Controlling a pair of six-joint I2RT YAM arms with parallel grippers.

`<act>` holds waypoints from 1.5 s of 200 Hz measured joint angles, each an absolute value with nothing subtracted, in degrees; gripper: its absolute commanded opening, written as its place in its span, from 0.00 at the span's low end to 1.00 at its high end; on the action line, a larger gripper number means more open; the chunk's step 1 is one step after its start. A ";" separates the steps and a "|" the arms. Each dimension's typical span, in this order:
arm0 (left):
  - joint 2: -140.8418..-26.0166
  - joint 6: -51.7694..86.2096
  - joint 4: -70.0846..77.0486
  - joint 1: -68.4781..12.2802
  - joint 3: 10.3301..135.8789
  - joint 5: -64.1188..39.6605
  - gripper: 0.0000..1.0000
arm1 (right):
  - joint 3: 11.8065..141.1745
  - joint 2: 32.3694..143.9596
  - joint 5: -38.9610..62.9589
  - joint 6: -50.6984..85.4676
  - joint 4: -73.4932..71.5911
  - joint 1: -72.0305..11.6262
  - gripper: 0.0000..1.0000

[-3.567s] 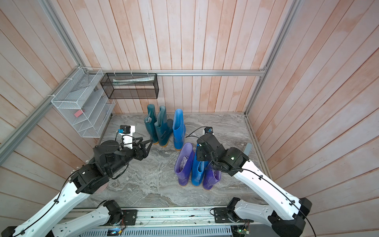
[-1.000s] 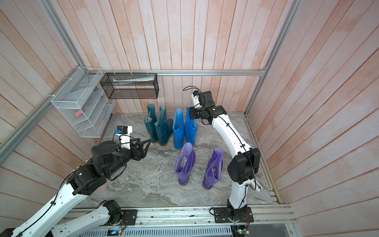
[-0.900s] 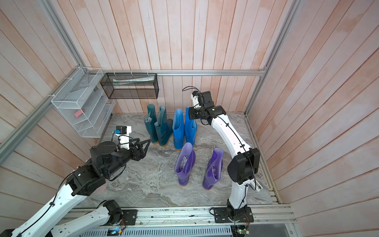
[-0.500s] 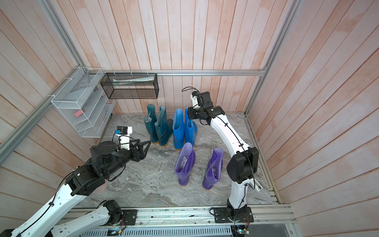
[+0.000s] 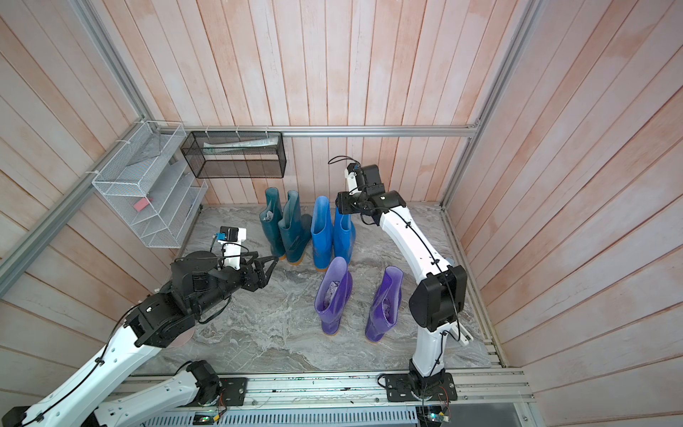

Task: Match and arrange rain boots in pairs
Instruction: Pair a pair of rain boots at the center of the board, then pick up the rain boot at the center of the board.

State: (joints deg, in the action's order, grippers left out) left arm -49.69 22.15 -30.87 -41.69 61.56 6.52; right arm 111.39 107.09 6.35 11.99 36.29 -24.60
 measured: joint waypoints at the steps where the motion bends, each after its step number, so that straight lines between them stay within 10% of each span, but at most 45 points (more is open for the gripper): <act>1: -49.69 22.15 -30.87 -41.69 61.56 6.44 0.75 | 111.39 106.98 6.22 11.97 36.32 -24.62 0.59; 141: -52.38 22.11 -30.92 -48.60 62.96 -3.18 0.77 | 97.41 87.31 1.10 12.05 37.28 -24.60 0.70; 300: -76.47 22.31 -43.46 -66.19 81.38 12.80 0.77 | 74.63 66.02 0.27 16.21 35.59 -18.70 0.76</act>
State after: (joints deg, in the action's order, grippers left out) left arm -76.47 22.31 -43.46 -66.19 81.38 12.80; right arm 74.63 66.02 0.27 16.21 35.59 -18.70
